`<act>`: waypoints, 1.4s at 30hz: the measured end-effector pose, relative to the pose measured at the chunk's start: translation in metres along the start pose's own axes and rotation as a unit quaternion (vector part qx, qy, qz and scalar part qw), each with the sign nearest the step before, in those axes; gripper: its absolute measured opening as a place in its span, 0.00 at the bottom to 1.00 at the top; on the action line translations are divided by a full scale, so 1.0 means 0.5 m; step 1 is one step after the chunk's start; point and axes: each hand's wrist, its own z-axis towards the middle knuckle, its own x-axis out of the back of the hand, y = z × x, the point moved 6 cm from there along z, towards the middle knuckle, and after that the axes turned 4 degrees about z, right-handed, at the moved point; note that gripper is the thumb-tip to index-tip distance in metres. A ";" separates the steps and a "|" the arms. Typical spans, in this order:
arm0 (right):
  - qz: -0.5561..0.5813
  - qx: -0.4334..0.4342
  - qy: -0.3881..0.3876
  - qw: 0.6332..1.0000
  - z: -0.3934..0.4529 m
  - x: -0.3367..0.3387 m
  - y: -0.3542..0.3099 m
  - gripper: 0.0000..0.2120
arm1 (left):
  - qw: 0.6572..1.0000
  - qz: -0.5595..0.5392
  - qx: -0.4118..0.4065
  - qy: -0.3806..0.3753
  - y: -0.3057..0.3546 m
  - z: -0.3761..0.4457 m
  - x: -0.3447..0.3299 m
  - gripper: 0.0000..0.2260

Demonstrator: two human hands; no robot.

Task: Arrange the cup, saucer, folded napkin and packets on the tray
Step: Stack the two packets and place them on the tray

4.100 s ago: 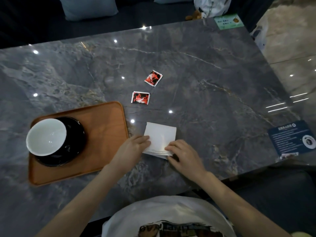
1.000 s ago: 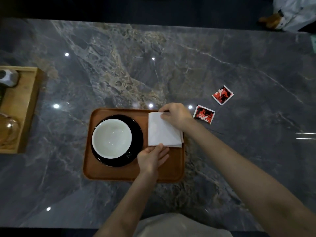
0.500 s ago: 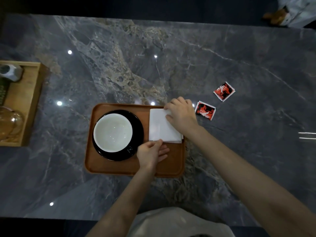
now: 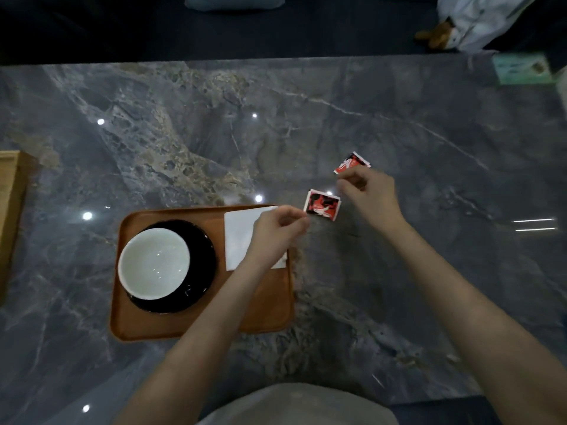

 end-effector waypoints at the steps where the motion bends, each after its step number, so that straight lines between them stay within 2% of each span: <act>1: 0.010 -0.001 0.011 1.000 0.011 0.018 0.008 0.05 | 1.000 0.014 -0.010 0.001 0.011 0.017 -0.010 0.02; 4: -0.005 -0.003 0.031 1.000 0.043 0.064 0.030 0.05 | 0.997 0.059 -0.033 0.023 0.038 0.067 -0.041 0.04; 6: -0.020 -0.013 0.038 0.999 0.065 0.081 0.052 0.06 | 0.986 0.138 -0.076 0.046 0.053 0.094 -0.060 0.05; 8: -0.030 -0.029 0.042 0.998 0.087 0.085 0.078 0.07 | 0.963 0.235 -0.121 0.047 0.059 0.119 -0.080 0.09; 10: -0.047 -0.038 0.038 0.997 0.106 0.078 0.101 0.09 | 0.941 0.313 -0.128 0.035 0.051 0.139 -0.093 0.14; 13: -0.094 -0.037 0.011 0.995 0.121 0.052 0.125 0.16 | 0.908 0.392 -0.146 0.039 0.035 0.153 -0.097 0.17; 18: -0.157 -0.026 -0.014 0.987 0.130 0.014 0.141 0.26 | 0.883 0.445 -0.143 0.038 0.027 0.159 -0.096 0.21; 21: -0.200 -0.009 -0.016 0.980 0.137 0.008 0.142 0.26 | 0.879 0.451 -0.153 0.042 0.028 0.157 -0.096 0.20; 25: -0.161 -0.014 -0.008 0.987 0.139 0.010 0.145 0.26 | 0.878 0.450 -0.153 0.051 0.027 0.156 -0.096 0.18; 30: -0.089 -0.015 -0.003 0.996 0.124 0.010 0.140 0.23 | 0.893 0.435 -0.109 0.046 0.027 0.170 -0.088 0.19; 35: 0.046 -0.049 0.028 0.997 0.097 0.023 0.135 0.17 | 0.915 0.398 -0.064 0.024 0.035 0.158 -0.100 0.14; 39: 0.180 -0.090 0.046 0.978 0.074 0.050 0.124 0.11 | 0.954 0.298 -0.020 0.013 0.031 0.139 -0.093 0.10; 42: 0.281 -0.112 0.033 0.952 0.047 0.072 0.100 0.12 | 0.978 0.206 0.005 0.017 0.024 0.124 -0.077 0.09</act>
